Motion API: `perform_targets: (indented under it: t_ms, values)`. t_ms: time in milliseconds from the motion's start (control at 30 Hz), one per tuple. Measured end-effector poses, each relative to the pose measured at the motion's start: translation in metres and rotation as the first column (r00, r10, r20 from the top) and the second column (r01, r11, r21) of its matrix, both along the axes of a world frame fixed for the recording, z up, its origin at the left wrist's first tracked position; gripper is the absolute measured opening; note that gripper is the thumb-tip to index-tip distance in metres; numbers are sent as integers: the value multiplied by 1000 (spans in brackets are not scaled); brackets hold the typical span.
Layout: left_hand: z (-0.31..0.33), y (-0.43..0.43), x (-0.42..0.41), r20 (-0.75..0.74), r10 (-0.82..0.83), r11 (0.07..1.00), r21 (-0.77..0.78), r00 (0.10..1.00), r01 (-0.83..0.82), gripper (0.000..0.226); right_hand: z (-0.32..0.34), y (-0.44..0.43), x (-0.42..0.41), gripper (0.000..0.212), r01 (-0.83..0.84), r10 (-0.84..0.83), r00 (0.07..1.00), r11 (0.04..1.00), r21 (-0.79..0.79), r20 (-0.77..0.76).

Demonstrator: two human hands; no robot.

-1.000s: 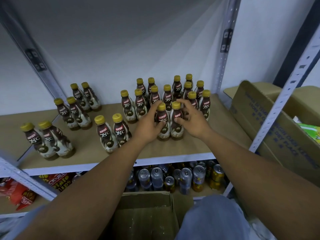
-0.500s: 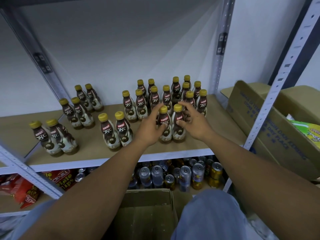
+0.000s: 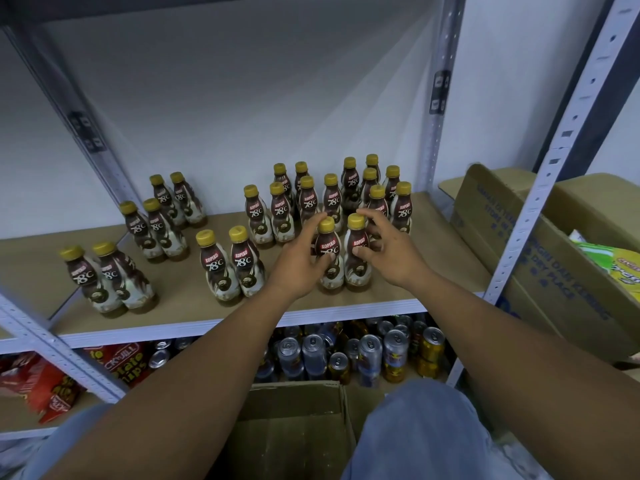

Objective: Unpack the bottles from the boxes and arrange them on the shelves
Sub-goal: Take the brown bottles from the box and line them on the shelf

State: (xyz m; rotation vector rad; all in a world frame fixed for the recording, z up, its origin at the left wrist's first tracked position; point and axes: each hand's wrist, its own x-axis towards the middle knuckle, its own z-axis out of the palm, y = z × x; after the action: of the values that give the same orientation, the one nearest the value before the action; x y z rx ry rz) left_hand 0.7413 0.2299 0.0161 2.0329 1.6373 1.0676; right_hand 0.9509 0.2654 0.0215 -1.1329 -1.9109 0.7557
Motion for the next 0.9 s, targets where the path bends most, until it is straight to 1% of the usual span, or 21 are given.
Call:
perform_targets:
  t_ms: [267,433,633,900]
  values:
    - [-3,1,0,16,-13,1000,9,1000,13,79,-3,2,1,68,-5,5,1000,1000,-3,-7]
    - [-2,3,-1,9,-29,999,-20,1000,29,79,-2,4,3,68,-1,1,1000,1000,5,3]
    - [0,2,0,11,-13,1000,-18,1000,14,77,-2,3,1,67,20,-20,1000,1000,5,-1]
    - [1,1,-2,16,-20,999,-33,1000,20,78,1,1,4,69,-13,13,1000,1000,-20,2]
